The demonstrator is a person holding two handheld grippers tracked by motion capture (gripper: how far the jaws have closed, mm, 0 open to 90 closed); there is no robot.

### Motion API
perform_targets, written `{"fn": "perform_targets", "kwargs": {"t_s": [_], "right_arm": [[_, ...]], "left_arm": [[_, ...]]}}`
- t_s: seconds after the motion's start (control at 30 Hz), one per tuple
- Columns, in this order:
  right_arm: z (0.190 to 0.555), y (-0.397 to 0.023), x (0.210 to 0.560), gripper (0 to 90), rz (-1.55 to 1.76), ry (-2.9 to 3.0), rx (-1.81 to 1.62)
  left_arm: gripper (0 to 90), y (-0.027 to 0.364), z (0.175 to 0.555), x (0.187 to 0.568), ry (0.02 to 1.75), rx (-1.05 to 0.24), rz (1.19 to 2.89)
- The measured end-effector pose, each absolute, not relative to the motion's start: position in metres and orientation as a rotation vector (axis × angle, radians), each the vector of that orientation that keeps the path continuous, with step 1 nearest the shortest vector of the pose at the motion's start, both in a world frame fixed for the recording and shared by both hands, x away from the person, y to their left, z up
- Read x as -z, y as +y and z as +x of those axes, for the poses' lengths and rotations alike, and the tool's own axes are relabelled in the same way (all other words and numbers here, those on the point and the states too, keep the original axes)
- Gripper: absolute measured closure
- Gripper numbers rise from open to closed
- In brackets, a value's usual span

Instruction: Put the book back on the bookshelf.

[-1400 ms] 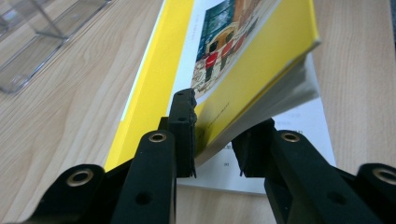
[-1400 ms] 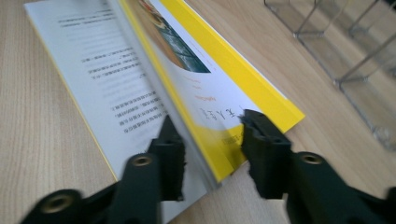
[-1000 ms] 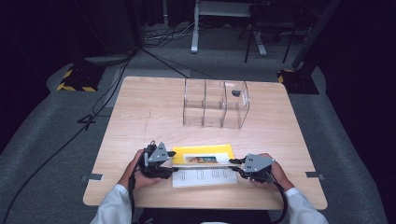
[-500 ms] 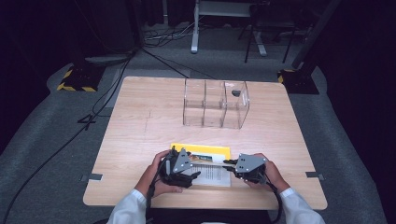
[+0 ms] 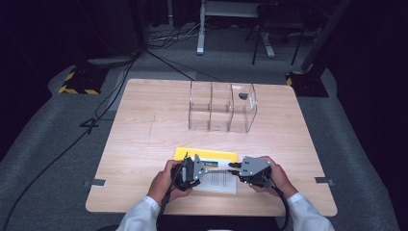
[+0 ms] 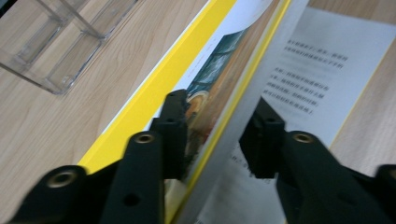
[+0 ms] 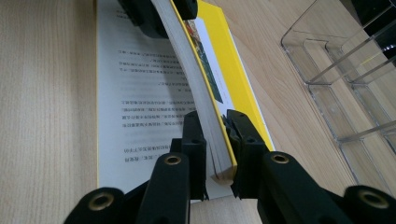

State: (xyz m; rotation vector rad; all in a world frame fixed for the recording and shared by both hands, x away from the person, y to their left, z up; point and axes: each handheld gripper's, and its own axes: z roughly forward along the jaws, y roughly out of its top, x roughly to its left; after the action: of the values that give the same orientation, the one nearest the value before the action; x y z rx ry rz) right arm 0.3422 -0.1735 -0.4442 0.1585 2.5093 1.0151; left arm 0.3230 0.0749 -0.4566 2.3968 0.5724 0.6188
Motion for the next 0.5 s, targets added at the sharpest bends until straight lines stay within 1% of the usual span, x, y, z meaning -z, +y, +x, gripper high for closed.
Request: {"fn": "perform_targets", "kwargs": {"t_s": [0.1,0.13,0.17,0.2,0.3,0.5], "right_arm": [[0.343,-0.173,0.444,79.2,0.159,2.513,-1.014],[0.343,-0.173,0.443,79.2,0.158,2.513,-1.017],[0.344,-0.174,0.443,79.2,0.16,2.512,-1.022],[0.345,-0.174,0.442,79.2,0.164,2.511,-1.027],[0.345,-0.174,0.441,79.2,0.17,2.51,-1.034],[0.346,-0.174,0.441,79.3,0.172,2.511,-1.033]], "left_arm": [[66.6,0.075,0.323,0.457,0.567,-0.619,2.384],[63.8,0.075,0.323,0.456,0.569,-0.594,2.372],[57.3,0.075,0.322,0.455,0.558,-0.561,2.371],[51.2,0.073,0.321,0.455,0.557,-0.555,2.381],[45.4,0.068,0.32,0.455,0.548,-0.573,2.392],[46.7,0.059,0.324,0.453,0.579,-0.598,2.339]]}}
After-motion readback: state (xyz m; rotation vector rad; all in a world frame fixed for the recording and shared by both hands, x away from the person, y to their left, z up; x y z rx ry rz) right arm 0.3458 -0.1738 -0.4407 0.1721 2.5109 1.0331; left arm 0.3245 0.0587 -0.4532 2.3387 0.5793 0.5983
